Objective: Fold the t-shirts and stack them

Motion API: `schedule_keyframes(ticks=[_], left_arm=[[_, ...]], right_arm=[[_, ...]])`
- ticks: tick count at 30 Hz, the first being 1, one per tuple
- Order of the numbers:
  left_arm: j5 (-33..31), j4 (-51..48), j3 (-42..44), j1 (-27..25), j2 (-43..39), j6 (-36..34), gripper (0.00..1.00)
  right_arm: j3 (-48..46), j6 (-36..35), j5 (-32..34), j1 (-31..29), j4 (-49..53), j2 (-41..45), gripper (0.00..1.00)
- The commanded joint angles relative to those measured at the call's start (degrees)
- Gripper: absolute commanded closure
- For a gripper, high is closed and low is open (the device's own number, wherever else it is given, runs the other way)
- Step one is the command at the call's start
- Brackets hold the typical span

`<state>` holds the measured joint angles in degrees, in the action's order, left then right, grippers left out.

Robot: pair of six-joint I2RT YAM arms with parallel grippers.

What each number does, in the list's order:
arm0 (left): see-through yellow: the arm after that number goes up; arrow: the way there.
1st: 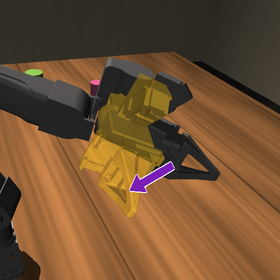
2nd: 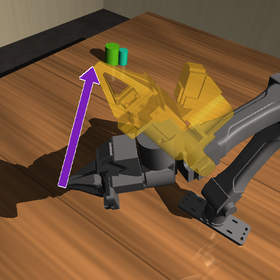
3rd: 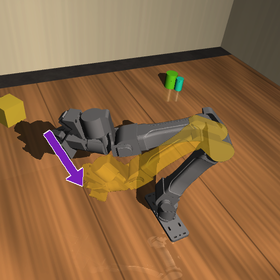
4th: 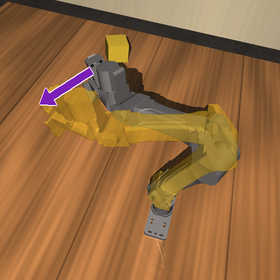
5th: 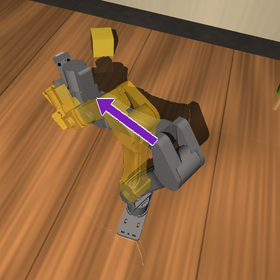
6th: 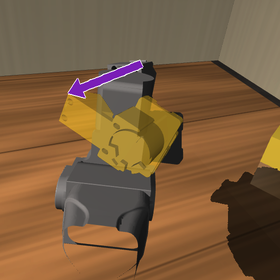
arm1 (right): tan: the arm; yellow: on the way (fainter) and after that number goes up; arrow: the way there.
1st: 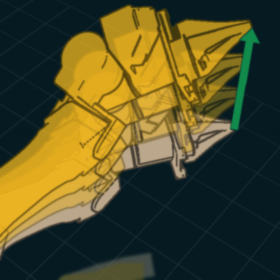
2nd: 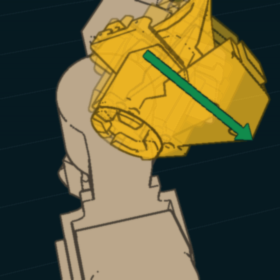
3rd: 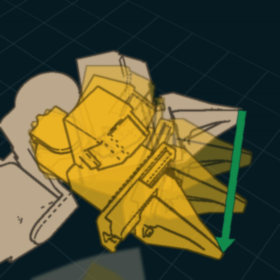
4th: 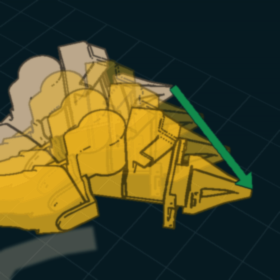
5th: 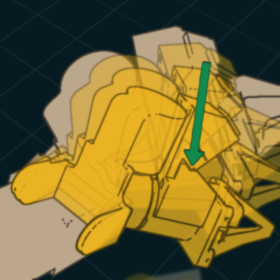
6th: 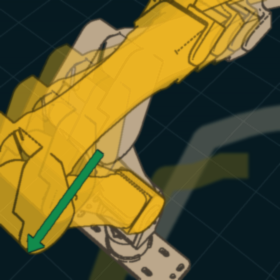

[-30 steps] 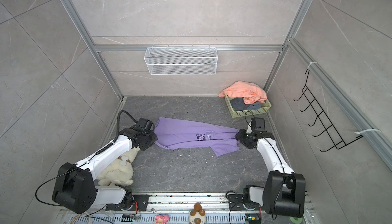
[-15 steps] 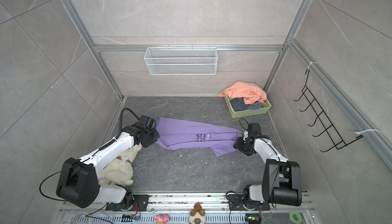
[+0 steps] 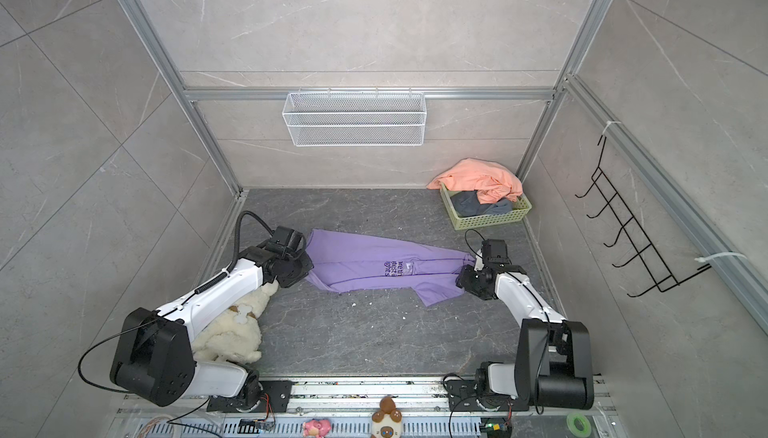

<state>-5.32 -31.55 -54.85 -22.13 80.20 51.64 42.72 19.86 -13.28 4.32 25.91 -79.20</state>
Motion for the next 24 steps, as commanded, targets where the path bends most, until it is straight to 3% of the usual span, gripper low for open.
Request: schedule_keyframes(ticks=[1, 3, 7, 13, 18, 21, 24], left_arm=[[1.1, 0.6, -0.6, 0.2, 0.5, 0.0, 1.0], [0.8, 0.6, -0.4, 0.3, 0.1, 0.3, 1.0], [-0.4, 0.3, 0.6, 0.2, -1.8, 0.9, 1.0], [-2.9, -1.9, 1.0, 0.2, -5.1, 0.9, 1.0], [-3.9, -4.1, -1.1, 0.3, -6.7, 0.0, 1.0], [-4.2, -3.2, -2.3, 0.5, -6.5, -1.8, 1.0], [-2.9, -1.2, -4.2, 1.4, -3.4, -3.3, 1.0]], right_arm=[[3.3, 0.4, -2.1, -1.2, -3.1, -3.9, 0.51], [4.2, 0.4, -3.1, -1.9, -3.4, -5.0, 0.55], [6.1, 2.8, -6.2, -2.5, -1.6, -4.9, 0.98], [11.0, 7.6, -10.0, -4.3, 10.1, 5.9, 1.0], [17.2, 10.4, -12.7, -6.2, 26.1, 10.8, 1.0], [18.1, 11.5, -15.0, -6.3, 23.7, 8.4, 1.0], [21.2, 11.3, -13.0, -6.3, 15.0, -3.3, 1.0]])
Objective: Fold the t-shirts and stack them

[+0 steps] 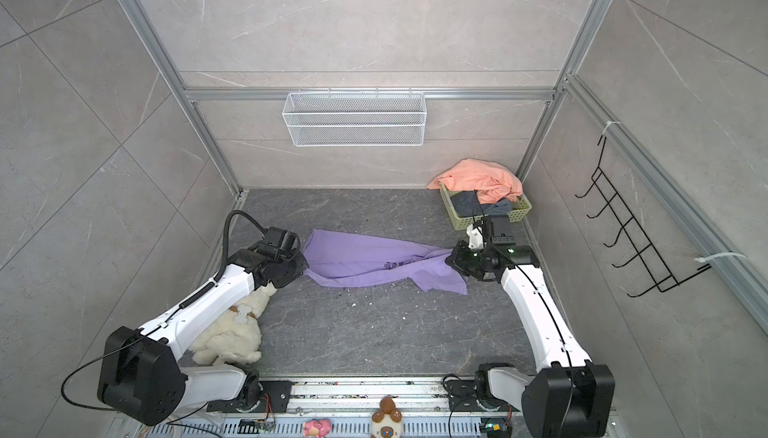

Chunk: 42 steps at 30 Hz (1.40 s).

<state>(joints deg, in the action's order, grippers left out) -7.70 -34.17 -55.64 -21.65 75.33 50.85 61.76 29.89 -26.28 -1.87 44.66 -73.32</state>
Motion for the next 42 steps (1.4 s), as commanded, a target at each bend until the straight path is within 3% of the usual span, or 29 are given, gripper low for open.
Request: schedule_keyframes(ticks=[1, 3, 5, 8, 11, 18, 22, 26, 33, 42], left_arm=[[-0.3, 2.1, -4.4, 1.1, 3.0, -3.1, 1.0], [0.1, 3.2, -5.9, 1.0, 5.6, -3.8, 1.0], [0.7, 4.8, -7.0, 1.1, 7.9, -3.8, 1.0], [1.3, 6.8, -7.5, 1.1, 9.7, -2.7, 1.0], [1.7, 8.0, -6.9, 1.1, 9.9, -1.4, 1.0], [1.4, 6.2, -7.2, 1.3, 10.3, -2.6, 1.0], [2.4, 5.5, -7.8, 1.3, 11.3, -3.1, 1.0], [2.9, 5.6, -8.0, 1.4, 11.6, -2.9, 1.0], [4.2, 5.3, -8.7, 1.3, 12.2, -3.5, 1.0], [2.8, 5.3, -8.4, 1.5, 10.6, -3.4, 1.0]], right_arm=[[5.3, 0.9, 0.0, -0.2, -5.4, -14.7, 0.96], [13.8, -0.6, 0.2, -0.2, -4.9, -24.1, 0.84], [20.9, -2.2, 2.4, -0.1, -3.3, -30.7, 0.57], [27.2, -4.9, 6.9, -0.1, 0.1, -34.8, 0.52], [25.1, -5.9, 10.4, -0.1, 0.6, -31.7, 0.48], [9.2, -6.2, 20.6, 0.1, 0.8, -14.2, 0.46], [0.7, -2.4, 17.3, 0.2, -0.4, -7.2, 0.48], [-8.0, 3.0, 16.3, 0.2, -7.7, -2.0, 0.5], [-6.9, -7.3, 24.2, 0.2, -12.2, -6.1, 0.56], [-6.4, -11.2, 21.2, 0.2, -14.6, -11.6, 0.62]])
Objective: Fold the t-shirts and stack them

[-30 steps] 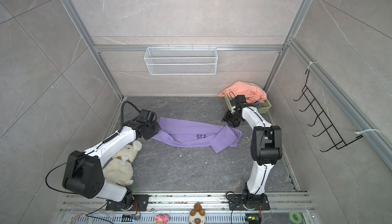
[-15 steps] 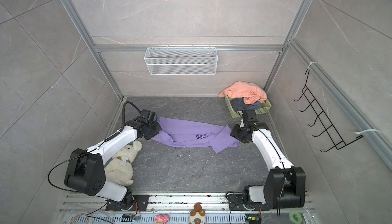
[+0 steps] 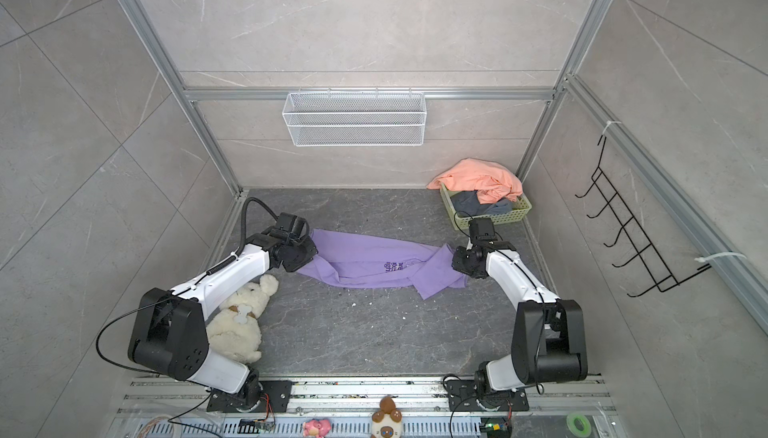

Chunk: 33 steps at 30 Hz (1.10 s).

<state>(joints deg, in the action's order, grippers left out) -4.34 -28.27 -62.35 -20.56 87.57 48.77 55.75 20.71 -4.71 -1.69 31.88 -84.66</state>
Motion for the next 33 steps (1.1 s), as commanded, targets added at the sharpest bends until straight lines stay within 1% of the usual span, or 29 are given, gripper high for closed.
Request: schedule_keyframes(ticks=[1, 4, 8, 14, 16, 20, 23, 29, 30, 33], left_arm=[[-0.6, -0.4, -1.8, 0.5, -1.7, -1.2, 1.0], [-0.2, -0.3, -2.4, 0.5, -1.3, -1.2, 1.0], [0.3, -0.4, -3.0, 0.5, -0.4, -1.4, 1.0], [0.5, 0.3, -2.4, 0.5, -0.6, -0.9, 1.0], [0.6, 0.3, -2.5, 0.5, -0.4, -1.0, 1.0], [0.9, 0.6, -2.5, 0.5, -0.2, -0.7, 1.0], [1.2, 0.9, -2.4, 0.5, 0.0, -0.3, 1.0], [1.4, 1.5, -2.3, 0.5, 0.2, 0.3, 1.0], [1.3, 1.5, -2.2, 0.5, 0.1, 0.3, 1.0], [0.8, 1.1, -2.1, 0.6, -0.4, 0.3, 1.0]], right_arm=[[-1.1, -2.0, -0.7, 0.1, -2.6, -0.2, 0.62], [-1.4, -2.5, -1.7, -0.1, -3.6, -1.1, 0.62], [-0.2, -3.1, -1.0, -0.1, -2.6, -2.1, 0.67], [-1.4, -3.7, 0.5, -0.3, -2.5, -2.6, 0.68], [-1.3, -3.8, 0.8, -0.6, -2.5, -3.6, 0.66], [-0.7, -3.9, 3.5, -1.8, -1.5, -5.4, 0.67], [-0.6, -4.0, 4.7, -2.0, -1.0, -6.1, 0.73], [-0.2, -3.1, 4.8, -2.2, -0.6, -6.7, 0.98], [-0.1, -2.8, 4.8, -2.2, -0.3, -6.5, 1.0], [0.5, -1.1, 5.3, -2.2, 1.4, -3.7, 1.0]])
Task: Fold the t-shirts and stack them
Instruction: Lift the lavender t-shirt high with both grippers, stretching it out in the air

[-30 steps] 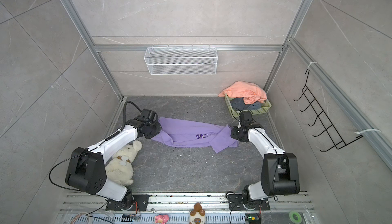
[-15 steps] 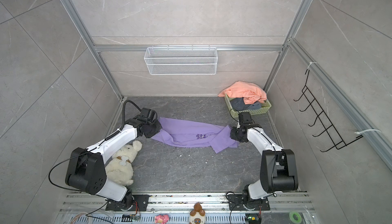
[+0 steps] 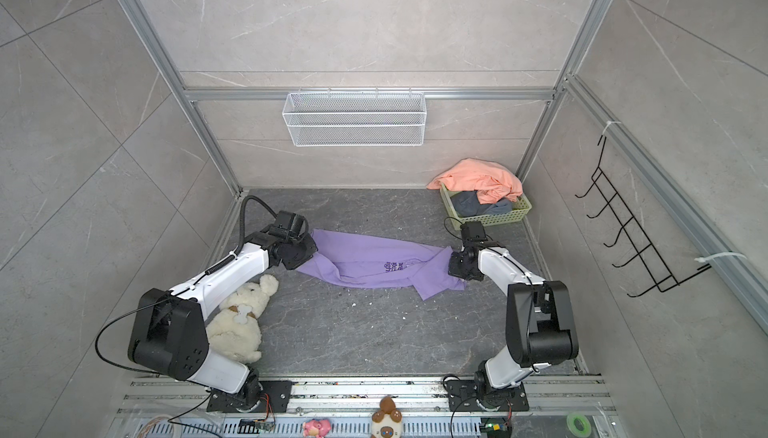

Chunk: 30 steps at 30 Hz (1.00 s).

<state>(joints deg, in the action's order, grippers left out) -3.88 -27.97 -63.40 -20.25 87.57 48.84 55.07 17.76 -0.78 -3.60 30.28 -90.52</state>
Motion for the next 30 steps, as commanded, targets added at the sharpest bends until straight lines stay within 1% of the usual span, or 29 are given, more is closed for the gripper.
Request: schedule_keyframes(ticks=[1, 5, 7, 11, 15, 17, 21, 23, 25, 30], left_arm=[[0.1, 0.6, -1.0, 0.2, -0.7, 0.2, 1.0], [-0.9, 0.0, -0.9, 0.3, -2.5, 0.2, 1.0], [-1.1, -0.3, -1.0, 0.5, -3.3, -0.1, 1.0], [-1.8, -1.2, -1.2, 0.8, -4.8, -0.7, 1.0], [-2.3, -1.6, -0.9, 1.5, -7.2, -0.7, 1.0], [-2.2, -1.9, -1.1, 2.2, -8.9, -1.0, 1.0], [-0.6, -2.2, -3.1, 4.3, -13.5, -3.4, 1.0], [0.7, -2.4, -5.2, 4.9, -15.6, -7.0, 1.0], [1.0, -4.1, -8.7, 4.9, -17.6, -11.0, 1.0], [3.2, -8.7, -20.9, 4.9, -21.8, -21.2, 1.0]], right_arm=[[1.5, 2.5, 1.6, -0.3, 3.8, 3.8, 1.0], [4.4, 4.0, 1.0, -0.3, 7.3, 11.7, 1.0], [7.1, 3.0, -0.3, -0.3, 10.5, 12.5, 1.0], [11.2, 2.5, -0.6, -0.3, 17.0, 12.3, 1.0], [13.1, 4.5, -2.4, -0.3, 16.9, 15.4, 1.0], [15.8, 5.8, -3.1, -0.2, 16.4, 16.9, 1.0], [26.8, 7.2, -2.7, -0.3, 15.9, 18.1, 1.0], [33.9, 7.3, -2.6, -0.2, 15.4, 17.9, 1.0], [41.2, 7.0, -2.3, -0.2, 14.6, 17.4, 1.0], [62.0, 3.8, -1.3, -0.2, 14.2, 14.8, 1.0]])
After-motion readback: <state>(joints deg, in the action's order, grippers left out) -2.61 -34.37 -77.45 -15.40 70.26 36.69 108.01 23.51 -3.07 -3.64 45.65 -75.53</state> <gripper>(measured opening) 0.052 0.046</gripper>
